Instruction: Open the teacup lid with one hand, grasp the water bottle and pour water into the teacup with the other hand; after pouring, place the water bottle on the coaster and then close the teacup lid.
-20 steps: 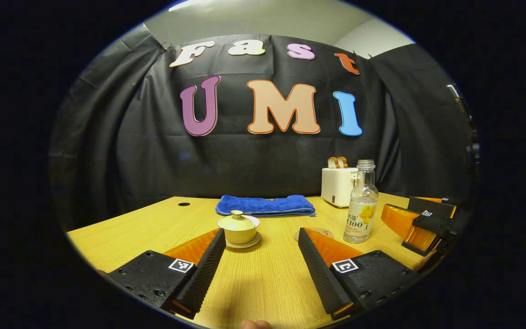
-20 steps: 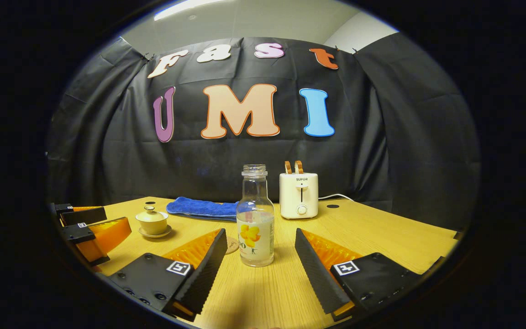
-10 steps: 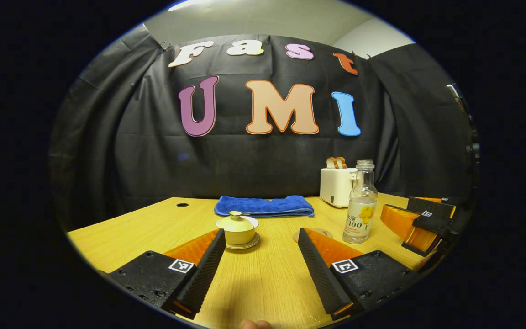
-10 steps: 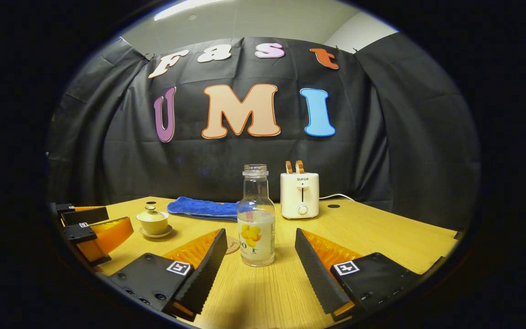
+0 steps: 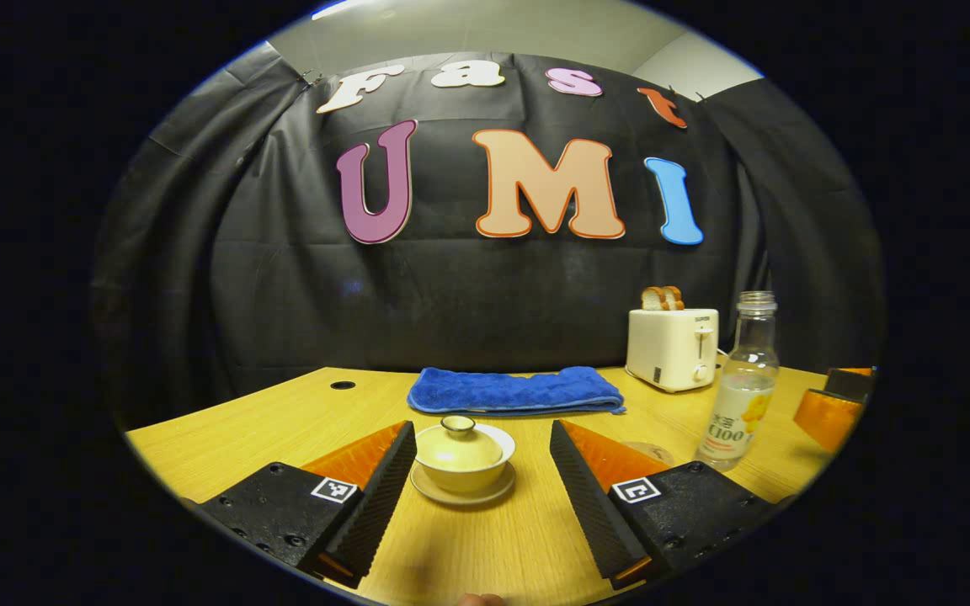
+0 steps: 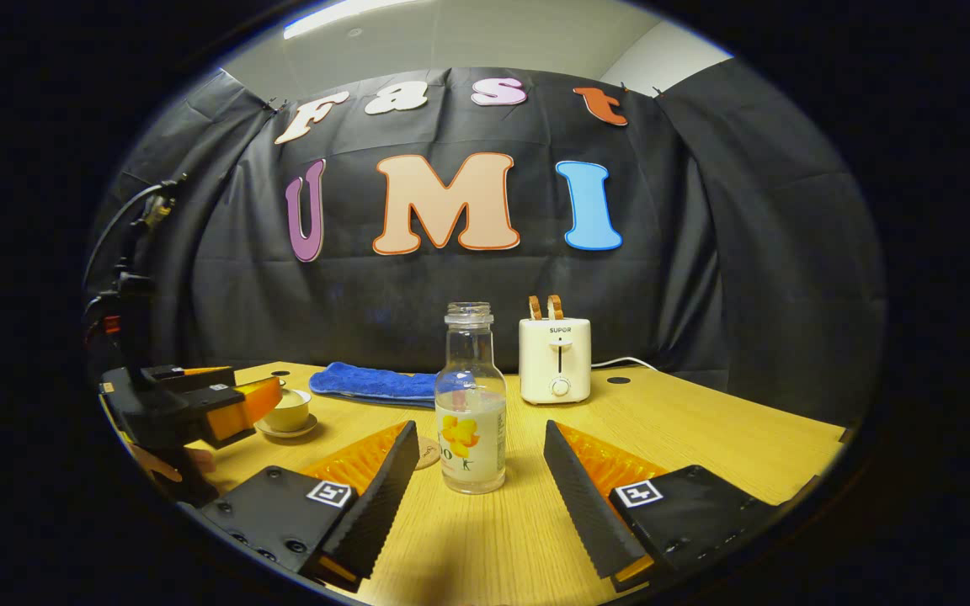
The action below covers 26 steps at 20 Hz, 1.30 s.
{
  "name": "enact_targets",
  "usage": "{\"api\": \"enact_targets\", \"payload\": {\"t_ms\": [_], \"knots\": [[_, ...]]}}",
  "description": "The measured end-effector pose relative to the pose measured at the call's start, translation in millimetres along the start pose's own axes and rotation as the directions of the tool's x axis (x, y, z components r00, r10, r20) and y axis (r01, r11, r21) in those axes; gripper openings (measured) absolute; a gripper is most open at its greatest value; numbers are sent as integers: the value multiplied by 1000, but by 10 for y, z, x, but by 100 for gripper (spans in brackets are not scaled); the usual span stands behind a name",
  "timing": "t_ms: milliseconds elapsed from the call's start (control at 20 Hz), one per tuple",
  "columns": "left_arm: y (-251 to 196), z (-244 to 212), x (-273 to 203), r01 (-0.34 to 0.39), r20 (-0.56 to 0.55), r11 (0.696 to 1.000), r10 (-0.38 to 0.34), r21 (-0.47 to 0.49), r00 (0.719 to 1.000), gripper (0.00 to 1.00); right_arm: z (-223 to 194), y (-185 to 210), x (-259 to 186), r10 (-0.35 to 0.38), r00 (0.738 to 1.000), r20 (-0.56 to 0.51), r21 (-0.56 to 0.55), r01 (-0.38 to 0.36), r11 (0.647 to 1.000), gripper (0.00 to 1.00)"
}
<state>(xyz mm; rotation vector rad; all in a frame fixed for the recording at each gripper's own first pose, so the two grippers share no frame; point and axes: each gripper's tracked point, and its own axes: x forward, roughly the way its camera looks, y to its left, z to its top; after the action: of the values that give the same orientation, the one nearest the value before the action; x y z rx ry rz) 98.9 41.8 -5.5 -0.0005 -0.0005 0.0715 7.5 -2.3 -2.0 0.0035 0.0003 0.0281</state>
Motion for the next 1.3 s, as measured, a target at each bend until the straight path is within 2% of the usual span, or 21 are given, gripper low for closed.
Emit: {"api": "enact_targets", "payload": {"t_ms": [400,550,650,1000,1150,1300], "knots": [[119,-36,544,-48,-14,999,48,25,999,94,-4,-73,58,-9,1000,1,-1,9,1000,96],[94,-123,696,-35,-64,998,38,43,997,94,2,-97,65,-18,1000,1,-1,18,1000,96],[104,-167,728,-34,-95,999,38,41,995,93,-2,-114,71,-25,1000,1,-1,25,1000,96],[116,-166,746,-40,-93,998,44,44,995,93,5,-113,48,-27,1000,2,-2,27,1000,96],[114,-178,761,-48,-109,997,55,66,992,89,13,-141,52,-30,1000,1,0,30,1000,96],[110,-191,756,-53,-119,995,63,79,991,72,13,-163,57,-34,999,0,0,34,999,96]]}}
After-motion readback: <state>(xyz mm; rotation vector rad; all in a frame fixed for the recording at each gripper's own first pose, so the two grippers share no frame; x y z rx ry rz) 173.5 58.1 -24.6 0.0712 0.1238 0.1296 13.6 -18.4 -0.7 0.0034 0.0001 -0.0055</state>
